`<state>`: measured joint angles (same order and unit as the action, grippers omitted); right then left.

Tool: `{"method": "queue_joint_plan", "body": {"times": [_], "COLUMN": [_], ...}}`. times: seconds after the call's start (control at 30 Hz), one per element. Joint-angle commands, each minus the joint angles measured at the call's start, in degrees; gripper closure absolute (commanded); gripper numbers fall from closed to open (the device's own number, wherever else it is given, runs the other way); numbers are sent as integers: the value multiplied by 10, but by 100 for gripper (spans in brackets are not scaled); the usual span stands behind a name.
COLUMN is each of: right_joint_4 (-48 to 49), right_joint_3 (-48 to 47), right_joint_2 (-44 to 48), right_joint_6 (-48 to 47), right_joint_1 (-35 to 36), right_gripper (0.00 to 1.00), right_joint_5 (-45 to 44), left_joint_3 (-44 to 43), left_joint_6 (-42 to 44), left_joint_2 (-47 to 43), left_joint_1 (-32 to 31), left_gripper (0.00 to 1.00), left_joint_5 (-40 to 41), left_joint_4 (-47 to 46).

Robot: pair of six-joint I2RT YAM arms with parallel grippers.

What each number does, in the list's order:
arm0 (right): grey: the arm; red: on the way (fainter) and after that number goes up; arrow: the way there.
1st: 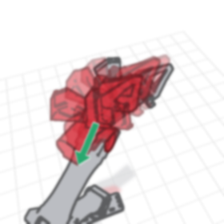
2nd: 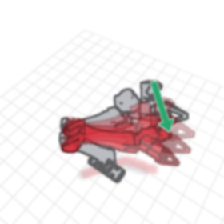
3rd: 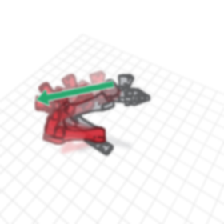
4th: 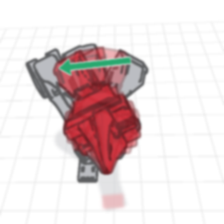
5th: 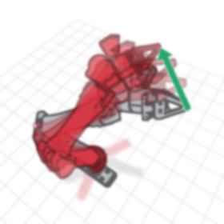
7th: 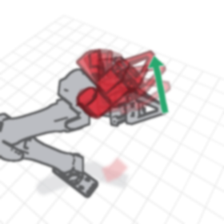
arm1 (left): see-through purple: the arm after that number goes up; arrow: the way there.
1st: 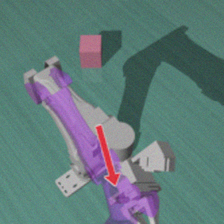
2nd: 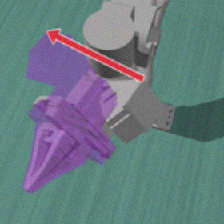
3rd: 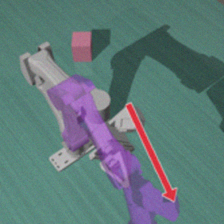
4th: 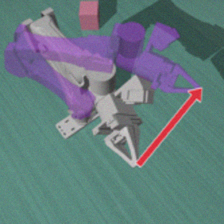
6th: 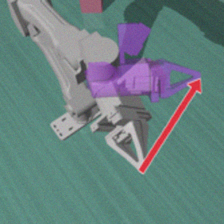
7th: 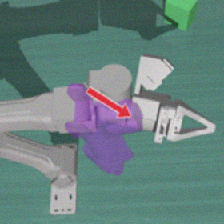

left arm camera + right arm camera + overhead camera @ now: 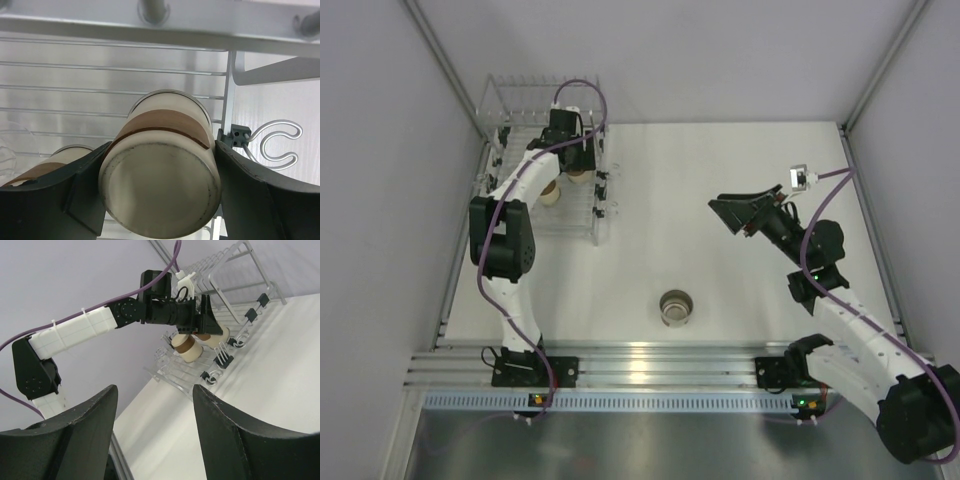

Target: Load the cups into the dish rack

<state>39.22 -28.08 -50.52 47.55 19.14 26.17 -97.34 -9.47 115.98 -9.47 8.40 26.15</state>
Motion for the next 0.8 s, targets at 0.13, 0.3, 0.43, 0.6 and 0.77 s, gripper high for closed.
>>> {"method": "queue_joint_plan", "body": {"times": [0.13,0.3,0.43,0.6,0.77], "right_joint_4": [12,10,10,14,12], "right_joint_3": [-16,-15,-15,-13,-12], "right_joint_2": [14,15,15,18,24], "right_joint_6": [-11,-11,-9,-6,-4], "right_joint_1": [-11,-13,-12,-13,-14], "right_gripper": [38,38,38,37,37], "right_joint_5": [6,7,6,6,6], "left_joint_3": [-14,-9,-4,3,10], "left_joint_6": [8,3,2,0,-2], "left_joint_2": [7,1,-7,-5,-6], "left_joint_1": [2,2,2,2,2], "left_gripper": [100,100,100,100,100], "left_joint_5": [26,52,49,41,41], "left_joint_4": [17,21,21,28,29]}}
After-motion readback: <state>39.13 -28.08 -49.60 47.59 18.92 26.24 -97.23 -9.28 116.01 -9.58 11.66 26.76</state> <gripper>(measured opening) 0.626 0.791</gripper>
